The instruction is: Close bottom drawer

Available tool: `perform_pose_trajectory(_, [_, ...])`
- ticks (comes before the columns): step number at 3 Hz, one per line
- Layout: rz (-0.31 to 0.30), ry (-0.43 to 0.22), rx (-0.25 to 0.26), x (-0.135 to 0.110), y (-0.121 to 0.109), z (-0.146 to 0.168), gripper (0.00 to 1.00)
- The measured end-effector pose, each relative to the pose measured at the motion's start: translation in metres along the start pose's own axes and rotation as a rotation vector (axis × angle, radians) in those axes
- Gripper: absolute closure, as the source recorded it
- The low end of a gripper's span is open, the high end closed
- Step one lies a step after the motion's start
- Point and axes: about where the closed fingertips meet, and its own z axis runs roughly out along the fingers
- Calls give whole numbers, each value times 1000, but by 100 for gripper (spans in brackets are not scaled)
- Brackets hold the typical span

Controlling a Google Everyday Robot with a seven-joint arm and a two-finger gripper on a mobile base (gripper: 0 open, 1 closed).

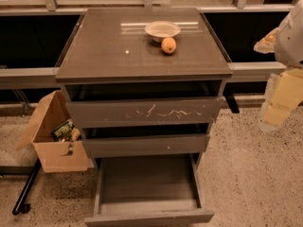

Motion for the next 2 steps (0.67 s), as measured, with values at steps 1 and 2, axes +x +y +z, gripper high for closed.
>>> perform_pose_trajectory(1, [0,0,0,0,0,0,0])
perform_pose_trajectory(2, [-59,-13,-7,-5,5,22,0])
